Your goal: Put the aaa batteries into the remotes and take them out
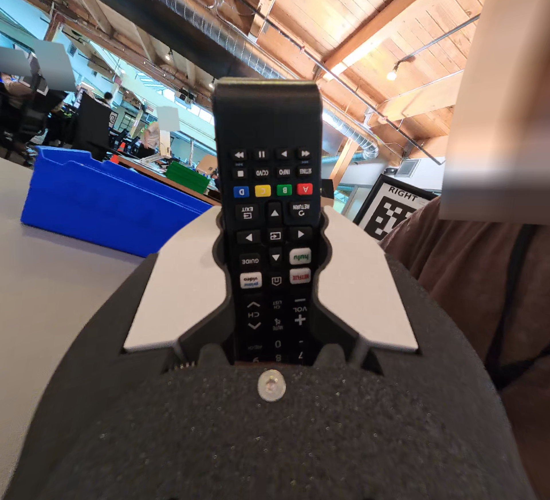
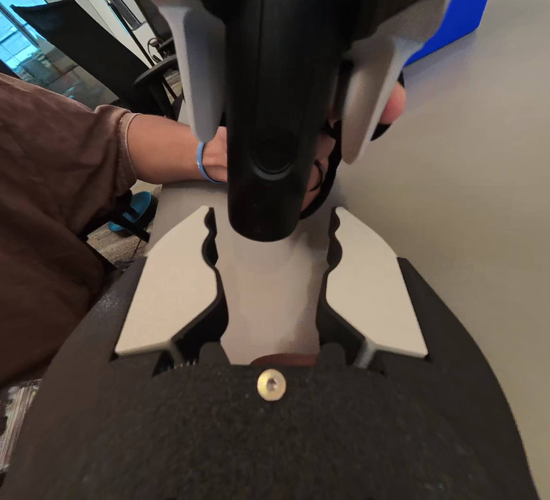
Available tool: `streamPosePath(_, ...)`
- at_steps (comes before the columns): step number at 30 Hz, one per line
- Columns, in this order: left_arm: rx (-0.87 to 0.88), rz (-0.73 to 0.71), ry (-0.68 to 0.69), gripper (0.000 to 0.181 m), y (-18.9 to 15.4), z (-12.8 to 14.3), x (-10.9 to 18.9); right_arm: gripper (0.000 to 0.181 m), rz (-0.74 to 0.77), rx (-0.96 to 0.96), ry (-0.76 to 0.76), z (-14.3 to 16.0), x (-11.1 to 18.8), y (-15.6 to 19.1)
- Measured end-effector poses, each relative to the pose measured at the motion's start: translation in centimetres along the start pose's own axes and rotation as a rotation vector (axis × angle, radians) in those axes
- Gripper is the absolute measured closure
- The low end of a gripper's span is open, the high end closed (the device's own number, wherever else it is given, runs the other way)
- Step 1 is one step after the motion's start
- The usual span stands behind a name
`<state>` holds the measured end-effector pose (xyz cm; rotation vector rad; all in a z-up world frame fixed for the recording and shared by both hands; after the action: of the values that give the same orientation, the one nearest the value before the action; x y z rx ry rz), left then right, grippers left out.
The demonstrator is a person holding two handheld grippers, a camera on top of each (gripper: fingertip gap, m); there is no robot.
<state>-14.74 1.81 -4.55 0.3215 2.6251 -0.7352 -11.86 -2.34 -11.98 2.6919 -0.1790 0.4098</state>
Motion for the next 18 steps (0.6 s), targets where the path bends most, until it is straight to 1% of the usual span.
streamPosePath(1, 0.009, 0.002, 0.009, 0.122, 0.1, 0.1, 0.0, 0.111, 0.002, 0.001, -0.006, -0.1, -0.2, 0.1)
streamPosePath(3, 0.024, 0.003, -0.002, 0.122, 0.2, 0.2, 0.0, 0.124, 0.005, -0.015, -0.011, -0.2, -0.3, 0.0)
streamPosePath(5, 0.017, -0.004, 0.009, 0.123, 0.2, 0.3, 0.0, 0.135, -0.042, -0.043, 0.004, -0.1, -0.3, 0.3)
streamPosePath(7, 0.01, 0.001, 0.018, 0.123, 0.2, 0.2, 0.1, 0.135, -0.034, -0.023, 0.024, -0.1, 0.3, 0.3)
streamPosePath(10, -0.012, -0.001, 0.039, 0.122, 0.1, 0.1, 0.6, 0.135, -0.057, -0.027, 0.034, -0.2, 2.0, 0.2)
streamPosePath(15, -0.064, 0.0, 0.139, 0.123, -0.2, 0.6, 1.1, 0.136, -0.124, -0.039, -0.003, -1.3, 5.9, -0.2)
streamPosePath(18, -0.094, -0.011, 0.176, 0.122, -0.4, 0.9, 0.9, 0.136, -0.135, -0.027, -0.01, -1.8, 7.0, -0.4)
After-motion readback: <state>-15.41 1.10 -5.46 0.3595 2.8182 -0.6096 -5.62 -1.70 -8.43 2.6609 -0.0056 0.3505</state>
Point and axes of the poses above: each gripper's, where its closed fingertips meet, x back along the fingers, z out of its underside, y = z × x across the jaws, the point moved 4 cm from there along x, back along the fingers, and after that the axes turned 1 degree about y, right-handed, at the moved point
